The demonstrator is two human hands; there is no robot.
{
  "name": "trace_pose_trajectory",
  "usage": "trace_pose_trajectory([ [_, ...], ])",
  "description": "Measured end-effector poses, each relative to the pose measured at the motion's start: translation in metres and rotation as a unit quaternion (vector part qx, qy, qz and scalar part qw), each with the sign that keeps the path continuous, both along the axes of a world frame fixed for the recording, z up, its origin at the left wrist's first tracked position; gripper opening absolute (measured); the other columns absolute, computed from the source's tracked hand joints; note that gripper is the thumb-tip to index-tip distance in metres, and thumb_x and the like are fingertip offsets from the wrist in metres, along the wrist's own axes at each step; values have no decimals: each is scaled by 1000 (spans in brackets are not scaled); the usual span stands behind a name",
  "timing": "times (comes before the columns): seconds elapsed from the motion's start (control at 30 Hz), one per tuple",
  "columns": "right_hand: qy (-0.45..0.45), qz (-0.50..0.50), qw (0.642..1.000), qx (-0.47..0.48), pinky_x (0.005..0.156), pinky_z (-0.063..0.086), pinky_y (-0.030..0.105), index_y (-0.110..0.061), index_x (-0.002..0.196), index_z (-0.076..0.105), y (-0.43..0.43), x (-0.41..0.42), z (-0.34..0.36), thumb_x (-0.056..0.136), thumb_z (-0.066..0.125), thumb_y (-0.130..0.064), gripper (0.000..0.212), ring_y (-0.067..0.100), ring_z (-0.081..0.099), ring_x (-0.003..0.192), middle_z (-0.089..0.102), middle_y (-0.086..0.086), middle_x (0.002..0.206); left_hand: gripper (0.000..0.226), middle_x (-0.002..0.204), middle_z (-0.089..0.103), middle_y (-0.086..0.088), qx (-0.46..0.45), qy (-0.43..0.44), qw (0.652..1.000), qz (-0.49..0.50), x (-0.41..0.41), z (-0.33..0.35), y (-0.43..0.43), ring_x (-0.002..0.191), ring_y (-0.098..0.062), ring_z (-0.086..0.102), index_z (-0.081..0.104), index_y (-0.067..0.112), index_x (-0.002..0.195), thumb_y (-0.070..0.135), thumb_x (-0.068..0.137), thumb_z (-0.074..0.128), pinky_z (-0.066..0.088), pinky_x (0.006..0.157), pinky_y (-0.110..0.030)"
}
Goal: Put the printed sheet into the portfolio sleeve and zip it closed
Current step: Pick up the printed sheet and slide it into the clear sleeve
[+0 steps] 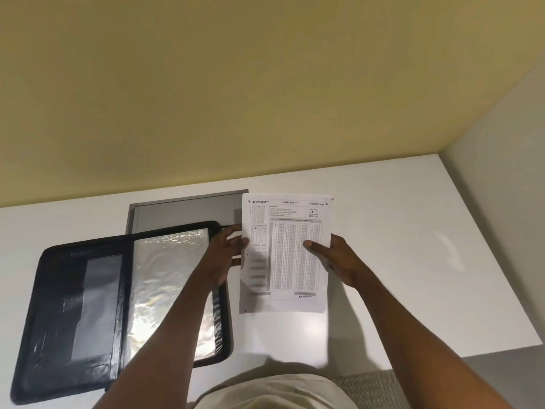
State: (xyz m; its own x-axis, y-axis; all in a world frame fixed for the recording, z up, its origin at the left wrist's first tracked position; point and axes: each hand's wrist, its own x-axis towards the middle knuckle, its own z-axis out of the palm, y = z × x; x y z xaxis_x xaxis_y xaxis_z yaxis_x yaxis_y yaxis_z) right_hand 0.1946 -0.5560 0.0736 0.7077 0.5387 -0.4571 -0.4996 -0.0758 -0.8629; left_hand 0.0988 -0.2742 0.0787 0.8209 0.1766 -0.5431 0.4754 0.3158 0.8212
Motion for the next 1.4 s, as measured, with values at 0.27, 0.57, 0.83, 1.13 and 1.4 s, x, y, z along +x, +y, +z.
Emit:
trace_pose_trajectory([
  [0.27, -39, -70, 996, -24, 98, 56, 48, -5, 124, 70, 16, 0, 17, 94, 72, -15, 31, 32, 72, 111, 75, 12, 119, 47, 137, 67, -7, 7, -53, 995, -88, 6, 25, 0, 127, -29, 63, 58, 14, 142, 14, 96, 68, 45, 111, -56],
  [0.57, -111, -96, 987, -61, 87, 60, 40, -11, 113, 74, 25, -17, 25, 98, 67, -21, 19, 24, 74, 101, 79, 4, 107, 34, 126, 72, -8, 101, -118, 987, -35, -6, 31, -16, 120, -29, 66, 63, 24, 129, 23, 96, 68, 51, 105, -53],
  [0.83, -79, -81, 992, -62, 91, 60, 42, -12, 118, 73, 17, -29, 9, 97, 68, -20, 23, 25, 74, 104, 78, 5, 111, 29, 118, 75, -2, 109, -83, 990, -20, -18, 16, -30, 112, -23, 70, 65, 24, 124, 19, 96, 71, 58, 95, -37],
  [1.13, -55, -87, 993, -60, 90, 60, 44, -10, 115, 74, 19, -28, 6, 93, 74, -18, 23, 28, 74, 103, 79, 7, 110, 29, 117, 76, 0, 105, -71, 992, -6, -14, 10, -31, 110, -19, 71, 66, 25, 121, 12, 96, 70, 58, 95, -38],
  [1.4, -39, -82, 994, -63, 88, 60, 41, -11, 114, 75, 22, -33, 3, 94, 73, -18, 21, 27, 75, 102, 79, 6, 108, 29, 116, 77, 2, 99, -56, 993, 1, -22, 0, -31, 111, -20, 71, 67, 25, 118, 10, 95, 71, 57, 97, -38],
])
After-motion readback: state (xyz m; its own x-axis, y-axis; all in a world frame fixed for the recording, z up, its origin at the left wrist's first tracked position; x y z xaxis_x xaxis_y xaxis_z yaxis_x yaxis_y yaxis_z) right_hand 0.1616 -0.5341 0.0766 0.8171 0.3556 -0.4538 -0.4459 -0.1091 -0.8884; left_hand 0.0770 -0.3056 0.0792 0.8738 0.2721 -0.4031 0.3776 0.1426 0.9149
